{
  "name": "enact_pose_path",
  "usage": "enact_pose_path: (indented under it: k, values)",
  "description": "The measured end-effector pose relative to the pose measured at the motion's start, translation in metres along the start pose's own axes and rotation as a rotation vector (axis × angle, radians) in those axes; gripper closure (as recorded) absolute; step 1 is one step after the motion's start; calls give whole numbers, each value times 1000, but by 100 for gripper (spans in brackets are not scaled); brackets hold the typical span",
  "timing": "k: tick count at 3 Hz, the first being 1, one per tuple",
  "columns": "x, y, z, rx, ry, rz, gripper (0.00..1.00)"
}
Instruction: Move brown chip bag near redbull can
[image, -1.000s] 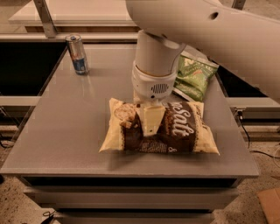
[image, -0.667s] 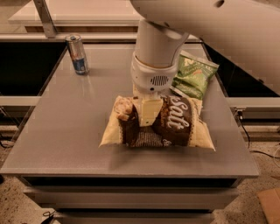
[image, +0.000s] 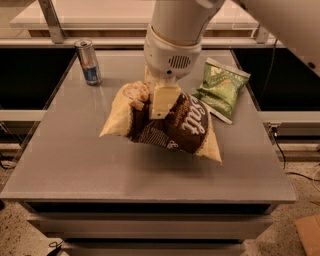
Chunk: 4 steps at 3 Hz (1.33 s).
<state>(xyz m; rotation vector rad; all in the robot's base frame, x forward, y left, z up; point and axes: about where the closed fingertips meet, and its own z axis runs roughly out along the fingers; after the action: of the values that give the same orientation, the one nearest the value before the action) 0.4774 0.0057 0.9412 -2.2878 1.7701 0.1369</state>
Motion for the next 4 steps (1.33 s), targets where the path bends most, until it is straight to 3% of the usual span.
enact_pose_path:
  k: [1,2,4]
  values:
    - [-20,-38,-16,73,-26,-12,100]
    - [-20,-38,-16,73,-26,-12,100]
    - [-17,-74,-14,114,17,52,100]
